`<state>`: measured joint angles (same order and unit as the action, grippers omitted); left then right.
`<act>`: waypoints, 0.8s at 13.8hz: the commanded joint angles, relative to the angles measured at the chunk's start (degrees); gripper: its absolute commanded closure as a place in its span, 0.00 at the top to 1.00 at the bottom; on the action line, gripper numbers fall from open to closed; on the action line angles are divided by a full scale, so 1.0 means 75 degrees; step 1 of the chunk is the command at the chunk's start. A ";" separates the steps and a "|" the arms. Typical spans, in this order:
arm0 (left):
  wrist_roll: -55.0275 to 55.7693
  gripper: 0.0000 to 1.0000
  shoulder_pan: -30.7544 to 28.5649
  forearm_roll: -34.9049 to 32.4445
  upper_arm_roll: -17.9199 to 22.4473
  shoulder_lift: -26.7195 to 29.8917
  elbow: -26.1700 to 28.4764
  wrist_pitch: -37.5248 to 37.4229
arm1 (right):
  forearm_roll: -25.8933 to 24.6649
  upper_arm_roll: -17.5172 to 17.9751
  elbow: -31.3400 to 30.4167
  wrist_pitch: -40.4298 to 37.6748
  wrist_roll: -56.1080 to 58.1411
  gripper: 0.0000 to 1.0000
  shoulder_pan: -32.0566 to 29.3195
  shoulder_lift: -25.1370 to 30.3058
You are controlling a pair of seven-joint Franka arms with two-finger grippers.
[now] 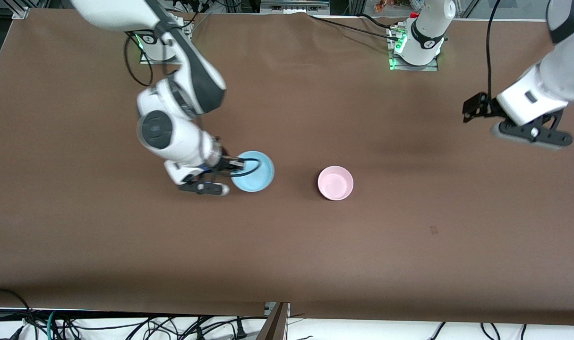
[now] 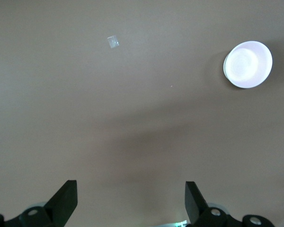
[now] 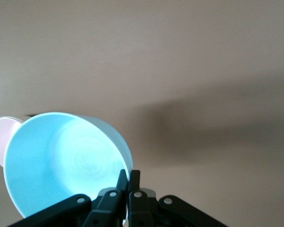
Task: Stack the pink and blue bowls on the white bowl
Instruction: 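Carry the blue bowl over the pink bowl with the right gripper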
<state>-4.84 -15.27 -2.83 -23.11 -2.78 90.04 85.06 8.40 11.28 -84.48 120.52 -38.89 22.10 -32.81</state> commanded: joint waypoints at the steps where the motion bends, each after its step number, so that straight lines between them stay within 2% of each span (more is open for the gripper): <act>1: -0.0163 1.00 -0.0027 -0.0150 -0.0036 0.0206 0.0100 -0.0091 | 0.0052 -0.0062 0.0435 0.0651 -0.0882 0.00 0.0498 -0.0500; 5: -0.0140 1.00 -0.0039 -0.0115 0.0022 -0.0003 0.0088 0.0038 | -0.0007 -0.0074 0.0715 0.1916 -0.1772 0.00 0.1212 -0.1061; 7: -0.0139 1.00 -0.0108 -0.0150 0.0174 -0.0506 -0.0284 0.0551 | -0.0065 -0.0109 0.1066 0.2363 -0.2114 0.00 0.1494 -0.1437; 9: -0.0069 1.00 -0.0063 -0.0149 0.0244 -0.1069 -0.1068 0.0542 | -0.0473 -0.0156 0.1325 0.2435 -0.2138 0.00 0.1728 -0.1730; 11: 0.0035 1.00 0.0007 -0.0033 0.0477 -0.1143 -0.1014 0.0798 | -0.0710 -0.0203 0.1524 0.2796 -0.2197 0.00 0.1916 -0.2023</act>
<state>-4.84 -16.00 -2.82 -20.71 -9.30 85.77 90.73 4.93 10.71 -77.14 139.59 -53.98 34.71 -44.70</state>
